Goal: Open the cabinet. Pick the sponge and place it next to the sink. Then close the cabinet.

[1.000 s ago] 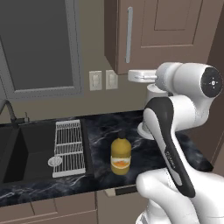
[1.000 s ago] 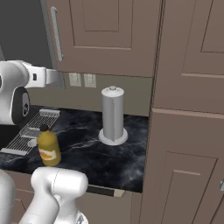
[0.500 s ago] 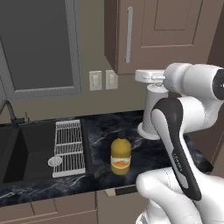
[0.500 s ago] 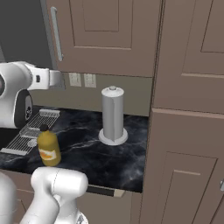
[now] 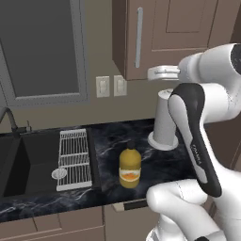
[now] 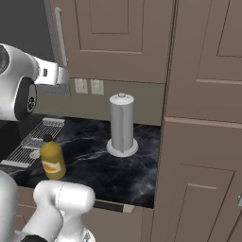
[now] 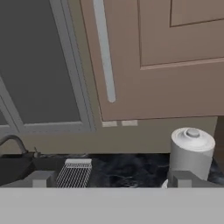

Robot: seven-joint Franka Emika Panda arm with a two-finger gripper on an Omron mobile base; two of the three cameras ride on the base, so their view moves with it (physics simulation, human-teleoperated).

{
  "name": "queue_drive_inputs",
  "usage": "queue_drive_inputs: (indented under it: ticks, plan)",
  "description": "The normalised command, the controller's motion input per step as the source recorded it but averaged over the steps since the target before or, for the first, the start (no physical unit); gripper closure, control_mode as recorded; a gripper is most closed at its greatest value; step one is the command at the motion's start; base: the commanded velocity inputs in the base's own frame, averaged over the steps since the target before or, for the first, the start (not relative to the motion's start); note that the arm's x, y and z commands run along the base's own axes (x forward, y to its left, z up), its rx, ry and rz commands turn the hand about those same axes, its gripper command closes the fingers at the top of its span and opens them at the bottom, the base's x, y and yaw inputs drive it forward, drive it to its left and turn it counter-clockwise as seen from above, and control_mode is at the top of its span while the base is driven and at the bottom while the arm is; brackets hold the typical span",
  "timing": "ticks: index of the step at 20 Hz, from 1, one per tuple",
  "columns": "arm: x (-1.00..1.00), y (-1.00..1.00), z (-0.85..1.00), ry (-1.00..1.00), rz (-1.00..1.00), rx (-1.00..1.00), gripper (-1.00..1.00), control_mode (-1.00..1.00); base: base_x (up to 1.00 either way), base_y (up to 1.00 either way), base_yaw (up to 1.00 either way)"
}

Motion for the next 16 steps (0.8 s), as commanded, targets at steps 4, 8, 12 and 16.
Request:
queue_drive_inputs:
  ticks: [4, 8, 12, 16]
  plan:
    - [0.12, 0.0, 0.0, 0.01, 0.0, 0.0, -1.0, -1.0, 0.0, 0.0, 0.0]
    - [0.21, 0.04, -0.09, -0.04, 0.0, 0.0, -1.0, -1.0, 0.0, 0.0, 0.0]
    - [0.69, 0.0, 0.0, 0.06, 0.0, -0.02, -1.0, -1.0, 0.0, 0.0, 0.0]
    - [0.67, 0.0, 0.0, 0.08, 0.0, -0.03, -1.0, -1.0, 0.0, 0.0, 0.0]
